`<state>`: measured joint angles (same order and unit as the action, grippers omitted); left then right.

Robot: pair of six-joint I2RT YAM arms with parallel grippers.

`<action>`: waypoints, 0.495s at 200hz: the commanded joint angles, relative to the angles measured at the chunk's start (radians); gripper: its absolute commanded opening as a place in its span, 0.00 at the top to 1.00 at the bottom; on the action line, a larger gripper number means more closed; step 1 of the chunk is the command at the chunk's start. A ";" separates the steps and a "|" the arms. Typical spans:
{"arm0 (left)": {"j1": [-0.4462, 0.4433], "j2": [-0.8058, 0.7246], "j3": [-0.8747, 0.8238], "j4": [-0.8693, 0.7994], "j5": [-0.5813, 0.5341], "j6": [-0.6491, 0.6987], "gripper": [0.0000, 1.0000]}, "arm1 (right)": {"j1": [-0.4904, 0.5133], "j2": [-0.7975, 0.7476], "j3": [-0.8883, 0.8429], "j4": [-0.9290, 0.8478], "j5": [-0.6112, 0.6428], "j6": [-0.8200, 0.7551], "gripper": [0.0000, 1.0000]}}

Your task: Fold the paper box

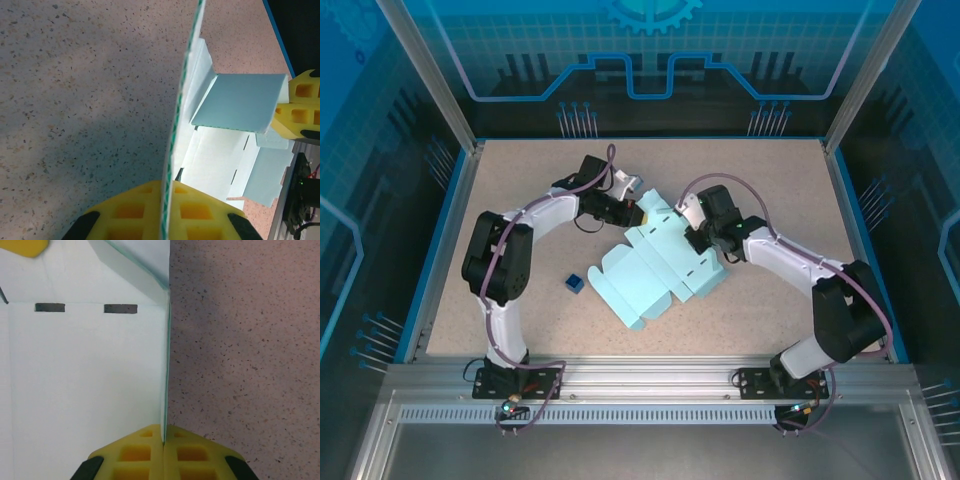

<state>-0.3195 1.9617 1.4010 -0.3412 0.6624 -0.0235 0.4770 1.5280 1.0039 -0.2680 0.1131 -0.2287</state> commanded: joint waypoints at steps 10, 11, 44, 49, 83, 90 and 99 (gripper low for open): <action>0.038 0.026 -0.010 0.005 -0.086 0.005 0.94 | -0.016 0.031 0.060 -0.096 -0.049 0.028 1.00; 0.039 0.025 -0.009 0.005 -0.086 0.005 0.94 | -0.017 0.032 0.061 -0.096 -0.049 0.029 1.00; 0.048 0.020 -0.011 0.013 -0.088 -0.003 0.92 | -0.020 0.063 0.088 -0.119 -0.008 0.059 1.00; 0.048 0.020 -0.011 0.016 -0.088 -0.006 0.92 | -0.018 0.066 0.090 -0.117 0.002 0.064 1.00; 0.050 0.022 -0.011 0.037 -0.073 -0.037 0.92 | 0.031 0.090 0.100 -0.093 0.143 0.067 1.00; 0.050 0.022 -0.010 0.039 -0.075 -0.039 0.92 | 0.044 0.094 0.103 -0.090 0.179 0.062 1.00; 0.050 0.022 -0.007 0.036 -0.079 -0.039 0.91 | 0.056 0.095 0.108 -0.092 0.207 0.050 1.00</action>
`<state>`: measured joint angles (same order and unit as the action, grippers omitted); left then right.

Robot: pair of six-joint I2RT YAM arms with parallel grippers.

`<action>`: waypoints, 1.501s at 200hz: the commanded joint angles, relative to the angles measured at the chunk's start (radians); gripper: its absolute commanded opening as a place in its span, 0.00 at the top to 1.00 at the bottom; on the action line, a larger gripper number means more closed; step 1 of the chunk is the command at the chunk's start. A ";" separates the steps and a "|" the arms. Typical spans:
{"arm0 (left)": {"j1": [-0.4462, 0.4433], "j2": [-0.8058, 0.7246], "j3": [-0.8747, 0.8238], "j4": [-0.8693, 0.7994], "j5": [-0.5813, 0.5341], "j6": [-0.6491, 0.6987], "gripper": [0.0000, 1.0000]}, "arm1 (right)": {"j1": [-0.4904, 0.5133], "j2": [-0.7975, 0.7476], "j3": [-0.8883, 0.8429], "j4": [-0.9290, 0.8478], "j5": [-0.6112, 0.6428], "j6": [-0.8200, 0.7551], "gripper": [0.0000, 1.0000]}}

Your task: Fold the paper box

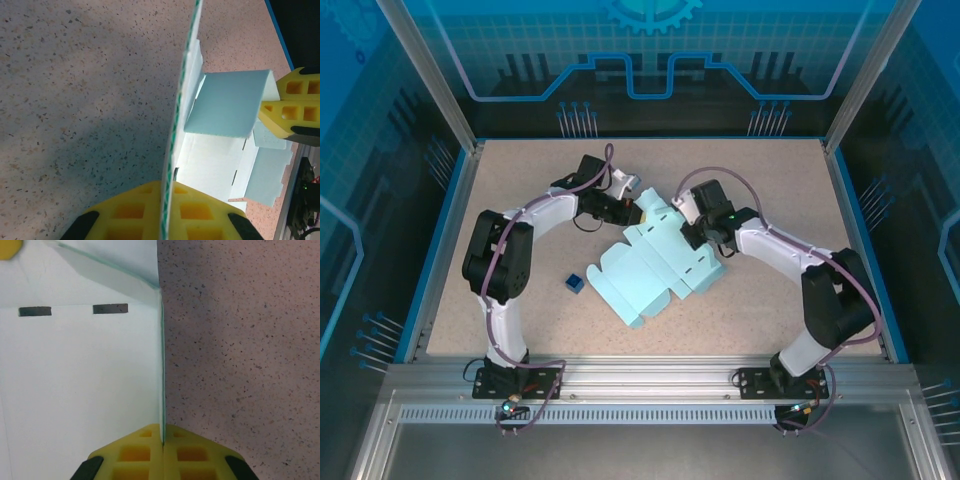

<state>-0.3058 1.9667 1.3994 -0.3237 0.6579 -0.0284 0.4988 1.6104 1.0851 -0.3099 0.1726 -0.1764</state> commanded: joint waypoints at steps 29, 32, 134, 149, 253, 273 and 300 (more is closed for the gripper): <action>0.039 0.001 -0.006 0.017 -0.111 -0.043 0.72 | 0.017 -0.009 0.047 -0.107 0.079 -0.036 1.00; 0.039 -0.004 -0.009 0.018 -0.121 -0.045 0.68 | 0.013 -0.011 0.052 -0.120 0.060 -0.041 1.00; -0.189 -0.426 -0.382 0.271 -0.380 -0.292 0.43 | -0.177 0.016 0.227 -0.417 -0.203 0.044 1.00; -0.264 -0.386 -0.400 0.328 -0.357 -0.316 0.44 | -0.194 0.030 0.235 -0.416 -0.209 0.055 1.00; -0.397 -0.056 -0.305 0.518 -0.385 -0.291 0.77 | -0.214 0.060 0.245 -0.416 -0.222 0.057 1.00; -0.397 -0.033 -0.312 0.525 -0.402 -0.288 0.78 | -0.218 0.060 0.244 -0.415 -0.224 0.055 1.00; -0.397 -0.014 -0.324 0.533 -0.416 -0.292 0.81 | -0.218 0.057 0.250 -0.419 -0.225 0.058 1.00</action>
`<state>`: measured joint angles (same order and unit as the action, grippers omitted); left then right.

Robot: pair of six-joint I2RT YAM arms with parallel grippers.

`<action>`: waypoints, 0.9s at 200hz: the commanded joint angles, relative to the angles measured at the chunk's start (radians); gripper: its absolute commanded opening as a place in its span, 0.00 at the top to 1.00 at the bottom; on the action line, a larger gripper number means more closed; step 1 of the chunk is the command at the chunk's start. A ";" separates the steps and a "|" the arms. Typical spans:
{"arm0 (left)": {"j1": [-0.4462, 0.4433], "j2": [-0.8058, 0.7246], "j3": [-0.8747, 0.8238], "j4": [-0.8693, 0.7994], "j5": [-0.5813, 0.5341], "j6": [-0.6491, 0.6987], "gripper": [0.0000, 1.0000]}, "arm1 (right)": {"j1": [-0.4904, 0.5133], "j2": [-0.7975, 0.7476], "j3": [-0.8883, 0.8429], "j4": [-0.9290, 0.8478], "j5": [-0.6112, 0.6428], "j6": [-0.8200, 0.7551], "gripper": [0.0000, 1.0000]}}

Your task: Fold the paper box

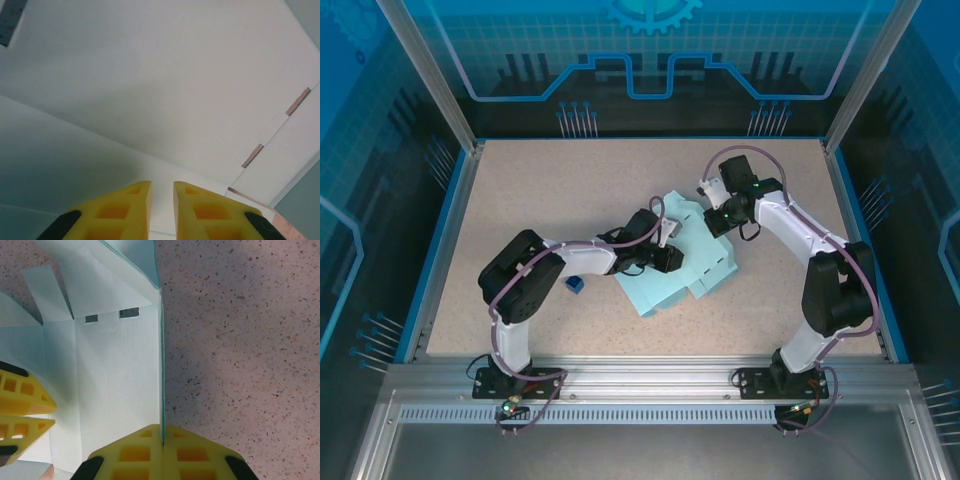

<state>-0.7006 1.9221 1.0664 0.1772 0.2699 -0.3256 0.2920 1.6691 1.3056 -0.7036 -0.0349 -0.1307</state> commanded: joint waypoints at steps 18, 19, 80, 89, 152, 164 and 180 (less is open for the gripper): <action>-0.003 0.035 -0.006 0.046 -0.032 0.000 0.83 | -0.011 -0.008 0.033 -0.028 -0.020 0.013 1.00; -0.002 0.036 -0.007 0.046 -0.032 0.000 0.83 | -0.011 -0.008 0.033 -0.028 -0.020 0.014 1.00; -0.002 0.089 -0.041 0.160 -0.041 -0.040 0.88 | 0.037 -0.026 0.029 -0.025 0.010 0.090 1.00; -0.003 0.097 -0.044 0.176 -0.041 -0.048 0.89 | 0.056 -0.027 0.032 -0.028 0.032 0.105 1.00; -0.003 0.115 -0.107 0.291 -0.062 -0.092 0.92 | 0.139 -0.066 0.006 0.003 0.057 0.259 1.00; -0.003 0.115 -0.120 0.312 -0.069 -0.097 0.92 | 0.156 -0.076 -0.001 0.013 0.052 0.286 1.00; -0.002 0.115 -0.135 0.334 -0.079 -0.104 0.93 | 0.179 -0.090 -0.013 0.029 0.049 0.319 1.00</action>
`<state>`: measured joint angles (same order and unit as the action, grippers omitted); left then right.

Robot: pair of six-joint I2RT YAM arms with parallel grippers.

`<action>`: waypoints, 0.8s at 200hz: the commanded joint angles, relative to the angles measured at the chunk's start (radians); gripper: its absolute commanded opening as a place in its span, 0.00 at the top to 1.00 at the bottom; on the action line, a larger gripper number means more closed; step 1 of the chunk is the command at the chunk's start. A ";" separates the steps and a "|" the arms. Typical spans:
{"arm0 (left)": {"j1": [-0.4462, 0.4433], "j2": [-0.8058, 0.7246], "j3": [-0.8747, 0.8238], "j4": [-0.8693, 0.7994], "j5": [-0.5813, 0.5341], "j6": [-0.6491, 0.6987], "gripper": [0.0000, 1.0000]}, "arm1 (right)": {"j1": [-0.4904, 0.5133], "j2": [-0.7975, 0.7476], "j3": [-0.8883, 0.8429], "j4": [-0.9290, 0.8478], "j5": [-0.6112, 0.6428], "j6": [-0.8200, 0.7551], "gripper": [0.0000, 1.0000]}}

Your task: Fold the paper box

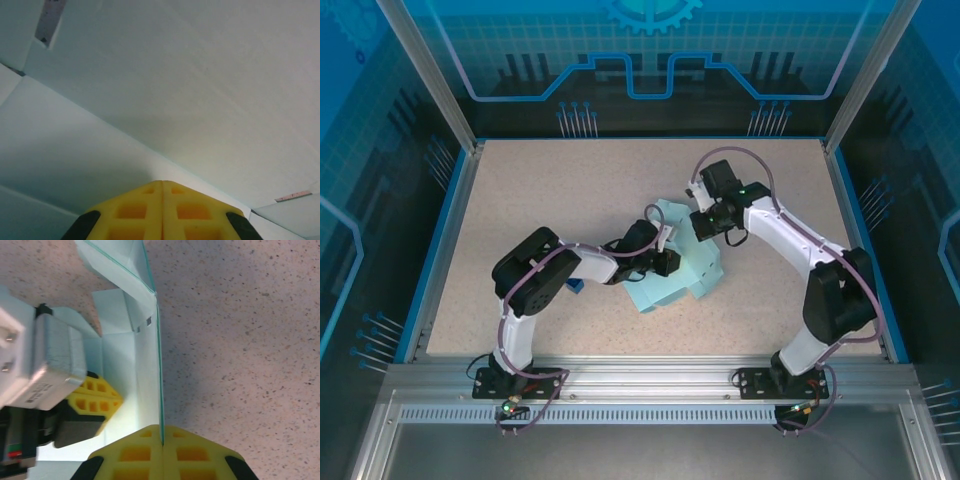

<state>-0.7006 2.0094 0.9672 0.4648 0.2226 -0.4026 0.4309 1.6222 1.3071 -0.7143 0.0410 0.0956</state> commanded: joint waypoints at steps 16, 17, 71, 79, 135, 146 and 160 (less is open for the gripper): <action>-0.003 0.028 -0.051 0.072 -0.040 -0.033 0.93 | 0.066 -0.052 -0.025 0.050 -0.020 0.119 1.00; -0.002 0.028 -0.052 0.074 -0.040 -0.033 0.93 | 0.068 -0.053 -0.026 0.051 -0.021 0.120 1.00; -0.002 0.028 -0.075 0.115 -0.047 -0.043 0.93 | 0.144 -0.038 -0.045 0.078 0.038 0.174 1.00; 0.000 0.026 -0.079 0.117 -0.049 -0.044 0.93 | 0.149 -0.036 -0.046 0.080 0.040 0.180 1.00; 0.011 -0.002 -0.112 0.156 -0.057 -0.066 0.92 | 0.153 -0.025 -0.024 0.061 0.159 0.111 1.00; 0.015 -0.014 -0.119 0.161 -0.057 -0.071 0.91 | 0.156 -0.025 -0.018 0.055 0.219 0.071 1.00; 0.021 -0.028 -0.123 0.163 -0.056 -0.076 0.91 | 0.167 -0.023 -0.007 0.046 0.300 0.021 1.00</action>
<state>-0.6945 2.0060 0.8761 0.6437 0.1940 -0.4522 0.5713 1.5925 1.2736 -0.6655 0.1963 0.1993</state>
